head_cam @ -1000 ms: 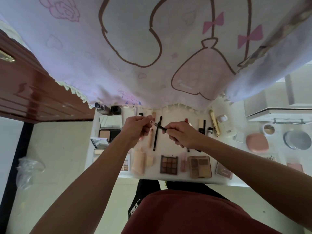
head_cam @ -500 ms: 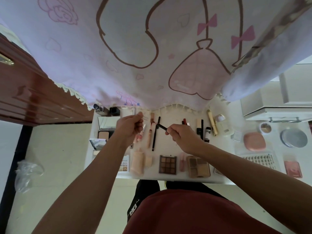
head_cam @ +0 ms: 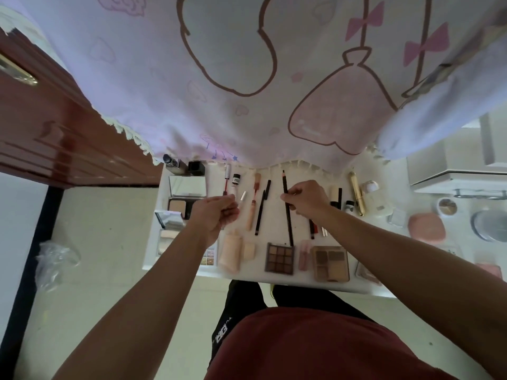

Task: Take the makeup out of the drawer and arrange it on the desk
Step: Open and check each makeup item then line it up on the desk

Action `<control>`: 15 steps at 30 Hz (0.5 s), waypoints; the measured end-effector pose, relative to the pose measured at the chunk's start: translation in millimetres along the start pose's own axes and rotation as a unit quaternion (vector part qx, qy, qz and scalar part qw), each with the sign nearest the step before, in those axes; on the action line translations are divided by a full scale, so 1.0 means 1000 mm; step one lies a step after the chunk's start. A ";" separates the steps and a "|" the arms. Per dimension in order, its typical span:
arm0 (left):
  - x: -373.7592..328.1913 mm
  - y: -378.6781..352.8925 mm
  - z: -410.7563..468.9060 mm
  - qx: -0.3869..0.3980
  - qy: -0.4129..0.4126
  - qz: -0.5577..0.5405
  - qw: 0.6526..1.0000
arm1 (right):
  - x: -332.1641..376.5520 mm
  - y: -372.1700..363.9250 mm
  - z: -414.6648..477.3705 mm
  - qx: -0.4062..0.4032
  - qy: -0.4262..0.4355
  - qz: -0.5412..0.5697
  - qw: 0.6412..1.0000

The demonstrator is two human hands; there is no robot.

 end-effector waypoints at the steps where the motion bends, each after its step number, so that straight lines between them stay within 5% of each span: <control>1: 0.003 0.002 -0.002 -0.002 0.001 0.004 1.000 | 0.000 -0.007 0.006 0.005 -0.020 0.013 1.000; 15: 0.022 0.027 -0.013 -0.033 0.005 0.038 0.999 | -0.004 -0.044 0.046 -0.004 -0.089 -0.060 0.994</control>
Point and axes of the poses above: each hand's wrist, its own z-axis towards the middle knuckle, its own y-axis out of the back of the hand, x = y × z, the point moved 3 cm from there along z, towards the middle knuckle, and after that the axes turned 1 degree about -z, right-handed, at the moved point
